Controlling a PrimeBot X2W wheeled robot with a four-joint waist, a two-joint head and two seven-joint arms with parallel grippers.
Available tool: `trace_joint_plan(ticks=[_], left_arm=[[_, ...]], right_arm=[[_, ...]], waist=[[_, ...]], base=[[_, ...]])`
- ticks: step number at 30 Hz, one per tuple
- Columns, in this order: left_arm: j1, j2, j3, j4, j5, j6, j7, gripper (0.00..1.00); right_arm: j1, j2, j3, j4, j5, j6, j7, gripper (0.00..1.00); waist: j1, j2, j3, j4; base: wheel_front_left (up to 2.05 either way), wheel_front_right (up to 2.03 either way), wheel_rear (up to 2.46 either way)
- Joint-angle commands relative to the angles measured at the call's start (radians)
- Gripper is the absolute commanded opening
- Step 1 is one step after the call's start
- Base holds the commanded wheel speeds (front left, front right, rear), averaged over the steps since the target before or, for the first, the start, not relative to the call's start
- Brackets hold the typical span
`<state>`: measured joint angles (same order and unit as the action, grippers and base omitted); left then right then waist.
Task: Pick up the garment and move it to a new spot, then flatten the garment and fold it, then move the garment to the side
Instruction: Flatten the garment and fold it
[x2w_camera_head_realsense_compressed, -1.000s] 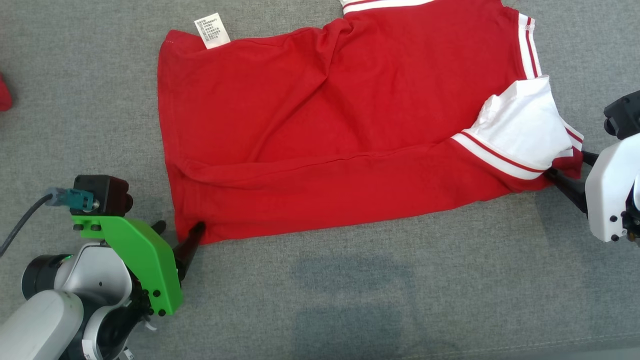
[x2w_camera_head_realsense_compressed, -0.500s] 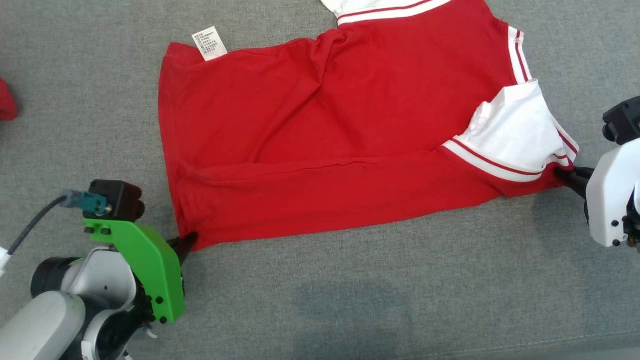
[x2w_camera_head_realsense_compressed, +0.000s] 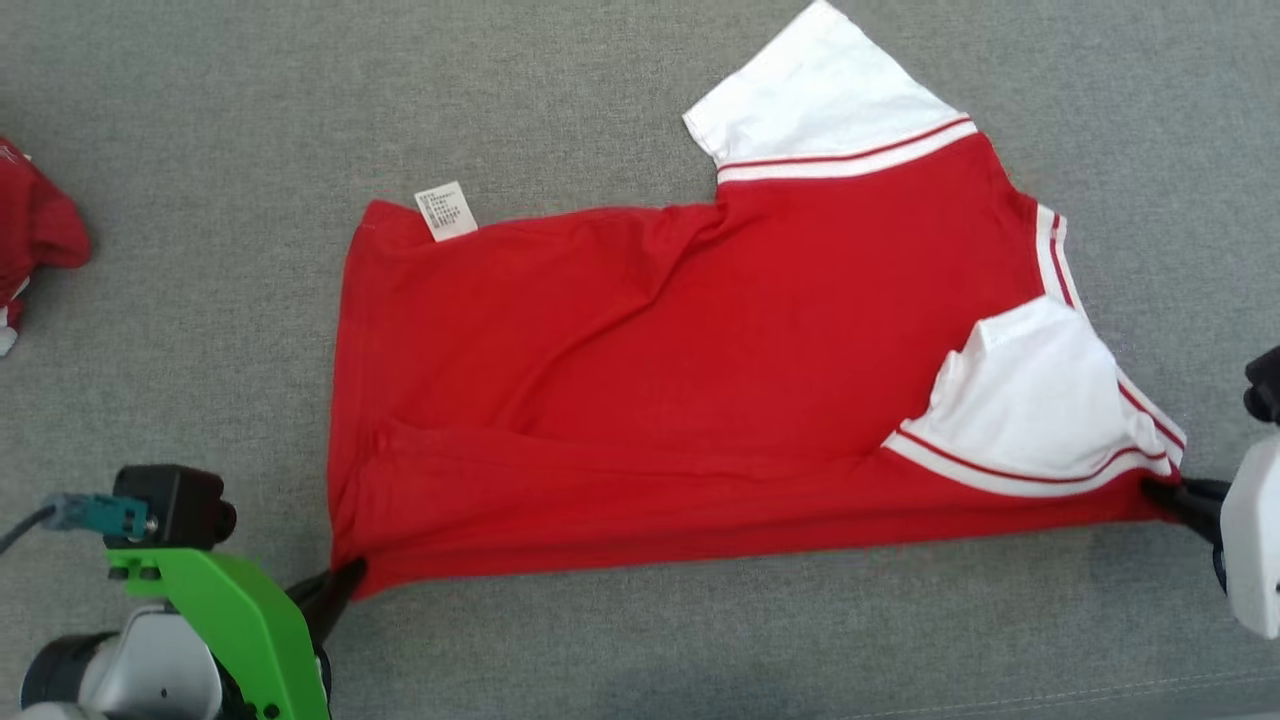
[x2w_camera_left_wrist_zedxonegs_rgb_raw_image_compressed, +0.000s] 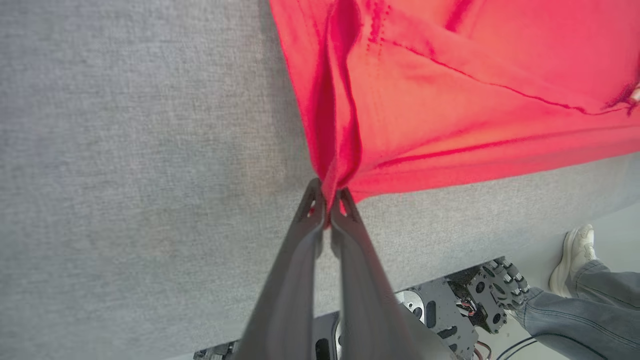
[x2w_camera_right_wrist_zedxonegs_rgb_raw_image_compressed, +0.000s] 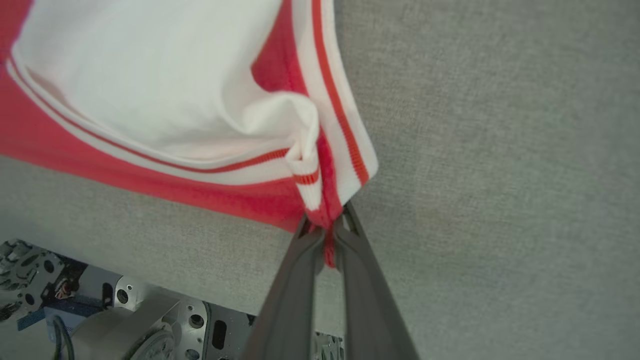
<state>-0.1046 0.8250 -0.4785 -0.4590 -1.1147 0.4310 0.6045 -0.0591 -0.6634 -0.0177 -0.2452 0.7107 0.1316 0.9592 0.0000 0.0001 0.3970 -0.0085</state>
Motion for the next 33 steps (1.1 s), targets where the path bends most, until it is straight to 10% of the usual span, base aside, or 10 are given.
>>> trace_joint_plan(ticks=[1, 11, 12, 13, 14, 25, 33], left_arm=[[0.031, -0.002, 0.001, -0.009, -0.005, 0.004, -0.012, 0.00], [0.135, -0.001, -0.034, -0.024, -0.006, -0.017, -0.044, 0.00], [0.135, 0.000, -0.035, -0.021, -0.003, -0.018, -0.045, 0.30], [0.132, 0.002, -0.033, -0.020, 0.000, -0.018, -0.048, 0.59], [0.128, 0.004, -0.030, -0.019, 0.004, -0.017, -0.049, 1.00], [-0.044, 0.125, 0.101, -0.077, -0.008, -0.006, 0.025, 1.00], [-0.540, 0.014, -0.021, 0.050, 0.056, -0.059, 0.261, 1.00]], right_arm=[[0.039, 0.007, -0.015, -0.016, 0.002, -0.002, 0.008, 0.00], [0.188, 0.064, -0.060, -0.096, -0.021, -0.002, 0.000, 0.03], [0.191, 0.063, -0.054, -0.101, -0.021, -0.001, -0.001, 0.39], [0.188, 0.064, -0.057, -0.102, -0.024, -0.001, -0.007, 1.00], [0.183, 0.060, -0.060, -0.101, -0.031, -0.001, -0.009, 1.00], [-0.092, -0.038, -0.153, -0.125, 0.034, -0.001, 0.070, 1.00], [-0.689, 0.046, 0.069, 0.083, -0.060, -0.001, 0.130, 1.00]], waist=[[0.0000, -0.0001, -0.006, 0.002], [0.0000, -0.0001, -0.005, -0.002], [0.0000, -0.0001, -0.004, -0.002], [0.0000, -0.0001, -0.003, -0.003], [0.0000, -0.0001, -0.001, -0.004], [0.0000, -0.0001, 0.138, -0.005], [0.0000, -0.0001, 0.292, -0.008]], base=[[0.00, 0.00, 0.00], [0.00, 0.00, 0.00], [0.00, 0.00, 0.00], [0.00, 0.00, 0.00], [0.00, 0.00, 0.00], [0.00, 0.00, 0.00], [0.00, 0.00, 0.00]])
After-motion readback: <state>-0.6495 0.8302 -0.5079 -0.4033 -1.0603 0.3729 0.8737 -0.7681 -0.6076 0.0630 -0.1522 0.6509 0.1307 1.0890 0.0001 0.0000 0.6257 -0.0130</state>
